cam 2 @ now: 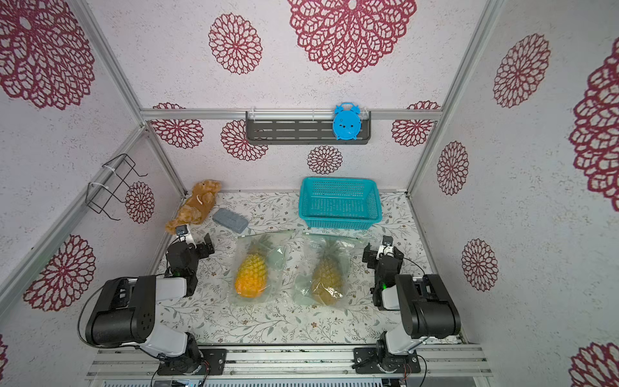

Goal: Open the zip-top bag and take out the pineapple
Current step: Pick up the zipper food storage bag at the center of the board.

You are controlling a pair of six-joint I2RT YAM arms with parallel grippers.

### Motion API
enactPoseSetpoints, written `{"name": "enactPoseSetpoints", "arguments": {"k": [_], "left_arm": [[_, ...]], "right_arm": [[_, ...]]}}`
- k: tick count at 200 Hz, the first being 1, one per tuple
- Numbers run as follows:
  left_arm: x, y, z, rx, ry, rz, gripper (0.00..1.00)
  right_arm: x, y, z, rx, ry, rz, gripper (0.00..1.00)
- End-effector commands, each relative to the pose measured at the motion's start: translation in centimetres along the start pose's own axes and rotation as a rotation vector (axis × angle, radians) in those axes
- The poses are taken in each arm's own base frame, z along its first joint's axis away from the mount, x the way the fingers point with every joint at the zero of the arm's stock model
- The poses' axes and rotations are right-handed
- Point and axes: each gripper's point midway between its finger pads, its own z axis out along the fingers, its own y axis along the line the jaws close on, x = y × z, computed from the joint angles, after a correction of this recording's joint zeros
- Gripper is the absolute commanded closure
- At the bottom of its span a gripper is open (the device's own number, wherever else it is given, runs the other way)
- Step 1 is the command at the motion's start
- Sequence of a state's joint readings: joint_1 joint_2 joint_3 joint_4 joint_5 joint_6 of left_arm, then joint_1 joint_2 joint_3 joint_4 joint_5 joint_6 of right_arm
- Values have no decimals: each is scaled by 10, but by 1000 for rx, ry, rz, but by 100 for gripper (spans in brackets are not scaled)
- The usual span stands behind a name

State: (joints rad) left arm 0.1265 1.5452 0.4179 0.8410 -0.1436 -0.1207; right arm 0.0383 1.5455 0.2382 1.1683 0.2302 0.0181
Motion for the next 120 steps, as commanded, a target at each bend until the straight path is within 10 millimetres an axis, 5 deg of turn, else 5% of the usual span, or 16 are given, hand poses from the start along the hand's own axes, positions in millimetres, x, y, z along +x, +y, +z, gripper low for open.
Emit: {"name": "enactPoseSetpoints", "arguments": {"k": [1,120], "left_arm": [[-7,-1,2,3,-24,-6,3],[-9,0,1,-1,-33,-9,3]], "right_arm": [[-17,3,3,-10,-48,2,1],[-17,2,2,-9,-50,4,1]]}}
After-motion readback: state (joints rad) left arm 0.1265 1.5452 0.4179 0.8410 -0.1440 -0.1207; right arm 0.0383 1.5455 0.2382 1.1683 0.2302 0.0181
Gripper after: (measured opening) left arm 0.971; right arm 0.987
